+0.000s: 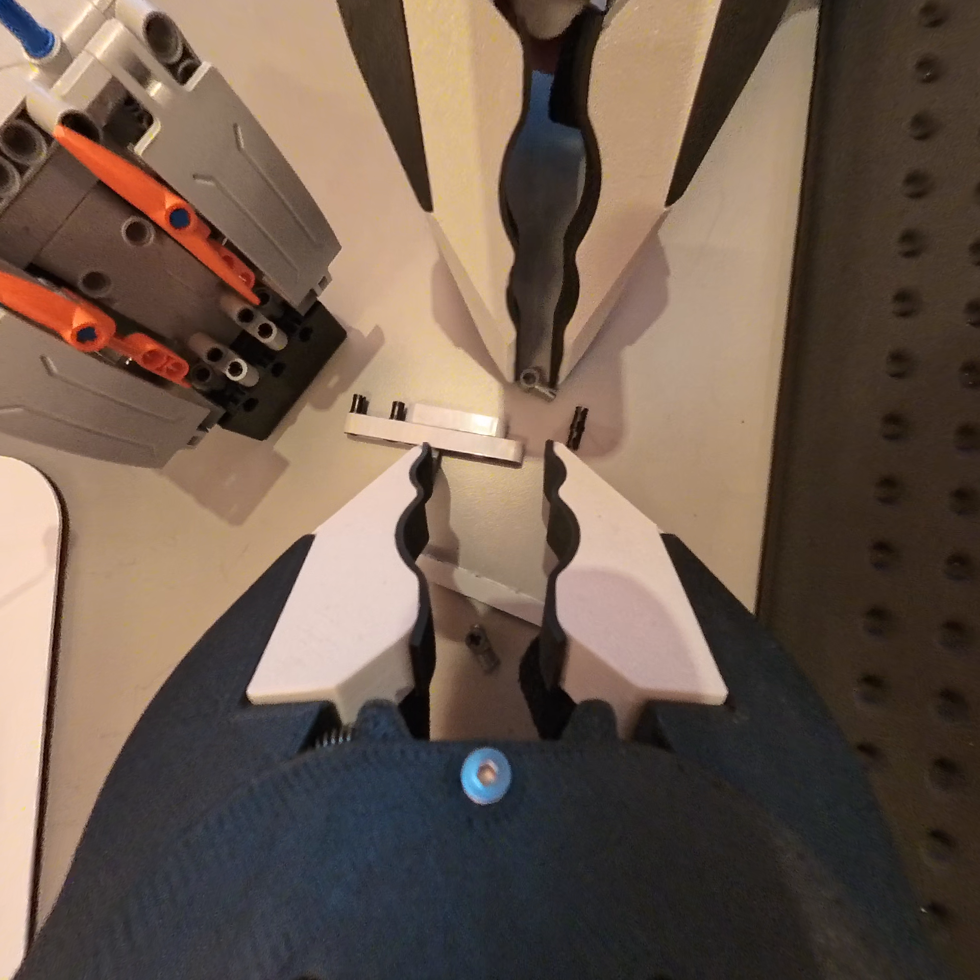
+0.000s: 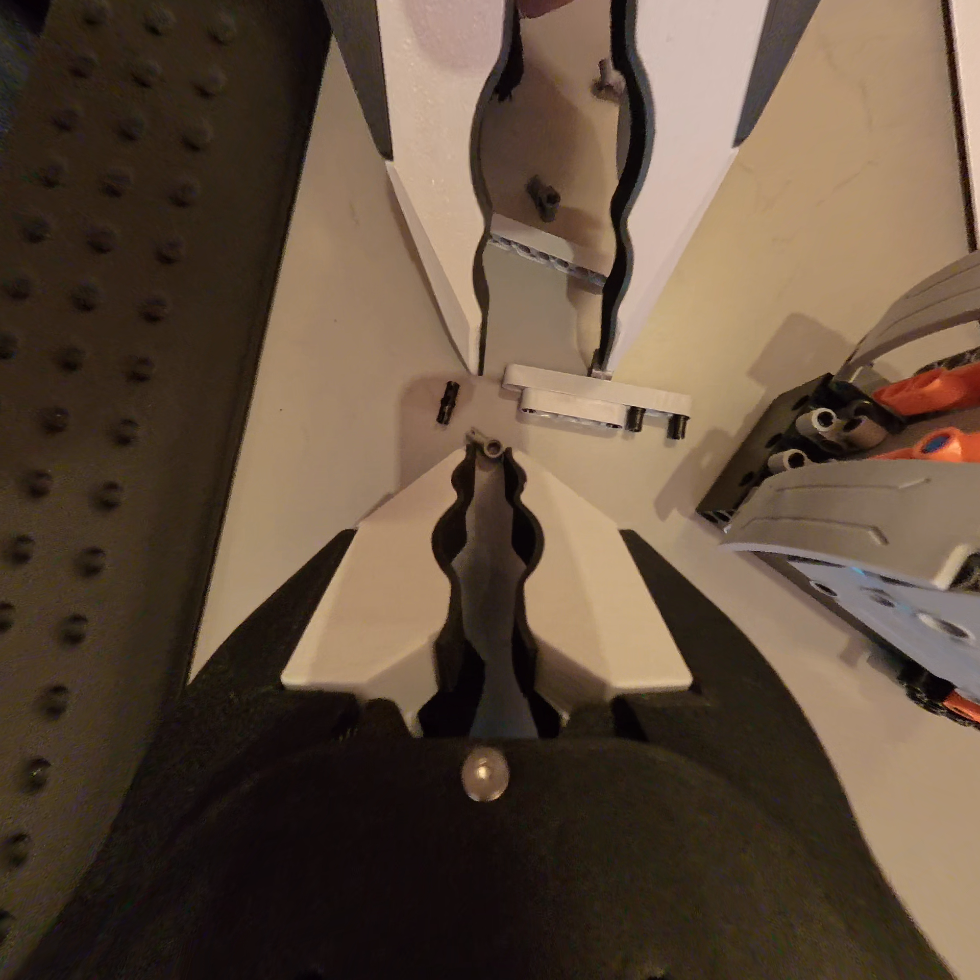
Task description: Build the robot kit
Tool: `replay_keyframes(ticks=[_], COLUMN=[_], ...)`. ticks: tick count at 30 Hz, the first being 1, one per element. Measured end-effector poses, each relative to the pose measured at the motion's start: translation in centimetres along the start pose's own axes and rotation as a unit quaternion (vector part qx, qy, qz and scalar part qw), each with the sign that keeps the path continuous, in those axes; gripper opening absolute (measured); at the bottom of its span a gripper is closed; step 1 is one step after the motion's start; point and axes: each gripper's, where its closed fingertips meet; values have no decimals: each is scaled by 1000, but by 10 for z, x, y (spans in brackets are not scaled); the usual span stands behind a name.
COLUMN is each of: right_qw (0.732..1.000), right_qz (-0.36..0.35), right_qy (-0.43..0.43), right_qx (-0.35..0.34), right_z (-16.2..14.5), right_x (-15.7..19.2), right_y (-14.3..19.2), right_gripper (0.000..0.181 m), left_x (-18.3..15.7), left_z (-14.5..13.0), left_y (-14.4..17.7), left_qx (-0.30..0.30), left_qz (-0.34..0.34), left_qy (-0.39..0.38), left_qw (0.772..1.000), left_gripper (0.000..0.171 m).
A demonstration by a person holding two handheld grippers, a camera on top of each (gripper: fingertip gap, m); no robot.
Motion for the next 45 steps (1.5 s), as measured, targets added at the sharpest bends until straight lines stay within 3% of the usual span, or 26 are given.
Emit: replay_keyframes(ticks=[5, 10, 19, 22, 27, 34, 45], right_qw=[1000, 1000, 1000, 1000, 991, 972, 964], right_qz=[7, -2, 1, 8, 49, 121, 163], right_qy=[10, 7, 27, -3, -74, -118, -113], right_qx=[9, -2, 9, -23, -100, -161, -179], right_z=[-1, 2, 2, 7, 20, 32, 35], right_x=[7, 3, 7, 6, 7, 17, 28], right_y=[2, 5, -1, 6, 20, 29, 34], right_gripper=[6, 16, 12, 12, 12, 12, 11], left_x=[-1, 1, 6, 4, -14, -40, -54], left_z=[-1, -4, -4, 1, 24, 38, 40], left_y=[2, 2, 4, 6, 16, 15, 14], left_qx=[1, 9, 7, -3, -51, -66, -80], left_qz=[-4, -6, -4, 1, 37, 120, 88], left_qy=[0, 0, -5, -17, -110, -269, -275], left_qw=[1000, 1000, 1000, 1000, 992, 953, 954], left_gripper=[39, 40, 44, 45, 39, 12, 0])
Point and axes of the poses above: each gripper's, where its closed fingertips meet, y back along the fingers, z out of its top, x = y × z across the jaws, and after that the axes turned 10 degrees about y, right-handed
